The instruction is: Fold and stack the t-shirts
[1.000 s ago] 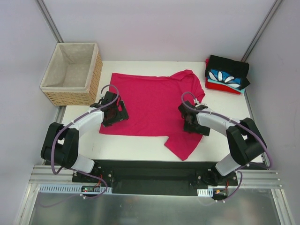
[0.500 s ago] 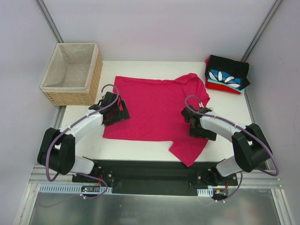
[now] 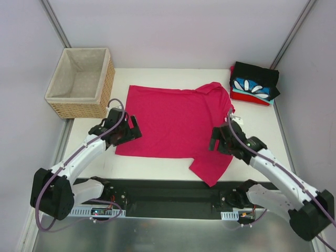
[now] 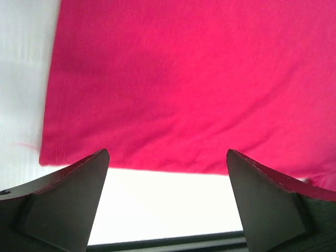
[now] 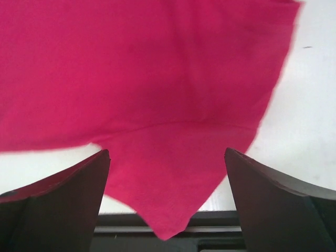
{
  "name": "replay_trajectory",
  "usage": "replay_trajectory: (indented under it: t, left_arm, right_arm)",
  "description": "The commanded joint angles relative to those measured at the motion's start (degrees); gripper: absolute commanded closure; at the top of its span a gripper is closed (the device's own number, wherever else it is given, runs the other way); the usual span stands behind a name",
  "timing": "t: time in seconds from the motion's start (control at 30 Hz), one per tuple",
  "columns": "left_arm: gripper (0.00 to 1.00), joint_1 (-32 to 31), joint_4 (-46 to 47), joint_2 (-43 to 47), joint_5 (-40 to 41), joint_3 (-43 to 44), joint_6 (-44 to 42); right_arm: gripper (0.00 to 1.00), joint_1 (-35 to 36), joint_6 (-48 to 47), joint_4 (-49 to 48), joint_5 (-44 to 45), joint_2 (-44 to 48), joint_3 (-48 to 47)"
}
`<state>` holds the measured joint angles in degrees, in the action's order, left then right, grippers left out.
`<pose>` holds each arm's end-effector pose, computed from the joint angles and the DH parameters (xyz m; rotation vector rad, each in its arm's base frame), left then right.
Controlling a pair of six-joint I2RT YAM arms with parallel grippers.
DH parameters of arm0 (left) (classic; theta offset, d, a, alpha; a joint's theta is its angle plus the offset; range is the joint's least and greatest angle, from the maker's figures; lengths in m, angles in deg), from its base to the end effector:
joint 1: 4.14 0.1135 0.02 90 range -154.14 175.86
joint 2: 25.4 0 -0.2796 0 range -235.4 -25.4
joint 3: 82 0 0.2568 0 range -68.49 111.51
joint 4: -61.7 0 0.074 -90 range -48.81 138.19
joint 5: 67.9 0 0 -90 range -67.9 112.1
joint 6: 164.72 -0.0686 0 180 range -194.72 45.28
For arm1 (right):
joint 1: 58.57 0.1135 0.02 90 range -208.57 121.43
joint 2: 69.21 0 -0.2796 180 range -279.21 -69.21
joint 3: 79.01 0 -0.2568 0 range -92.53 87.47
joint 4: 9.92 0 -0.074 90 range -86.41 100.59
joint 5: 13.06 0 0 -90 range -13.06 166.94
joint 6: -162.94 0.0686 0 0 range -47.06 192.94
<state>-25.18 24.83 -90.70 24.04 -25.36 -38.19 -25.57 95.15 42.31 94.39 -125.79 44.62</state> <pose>0.2406 -0.0901 0.2271 -0.3413 2.3857 -0.4386 0.1855 0.0959 0.2354 -0.1020 2.4269 0.0523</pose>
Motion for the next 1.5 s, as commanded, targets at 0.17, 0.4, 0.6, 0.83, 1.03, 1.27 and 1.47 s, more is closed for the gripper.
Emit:
replay_trajectory:
  t: [0.17, 0.4, 0.6, 0.83, 1.03, 1.27, 1.47]
  left_arm:
    - [0.50, 1.9, -2.5, 6.2, -5.8, -9.3, 3.4]
    - [0.64, 9.5, -1.8, 14.9, -6.0, -14.9, 6.2]
    - [0.46, 14.8, -3.2, 17.0, -6.0, -16.9, 6.0]
    - [0.41, 16.4, -2.4, 12.7, -5.4, -18.3, 5.8]
    - [0.42, 18.0, -0.2, 11.1, -4.7, -20.0, 5.7]
    - [0.49, 19.7, 3.6, 8.0, -4.3, -20.6, 6.3]
    - [0.56, 20.2, 5.3, 5.9, -3.6, -21.3, 6.5]
  right_arm:
    - [0.05, 1.4, -5.8, -2.5, -12.4, 15.4, 7.1]
    - [0.05, 1.4, -6.7, -1.9, -12.4, 15.1, 6.7]
    - [0.05, 1.4, -6.6, -2.7, -12.9, 14.3, 7.5]
    - [0.05, 1.5, -6.5, -2.8, -12.9, 15.2, 8.5]
    - [0.05, 1.4, -6.1, -2.9, -12.7, 15.5, 8.9]
    - [0.05, 1.4, -6.1, -3.0, -13.0, 15.7, 9.4]
    - [0.05, 1.4, -6.3, -2.7, -12.7, 15.8, 9.4]
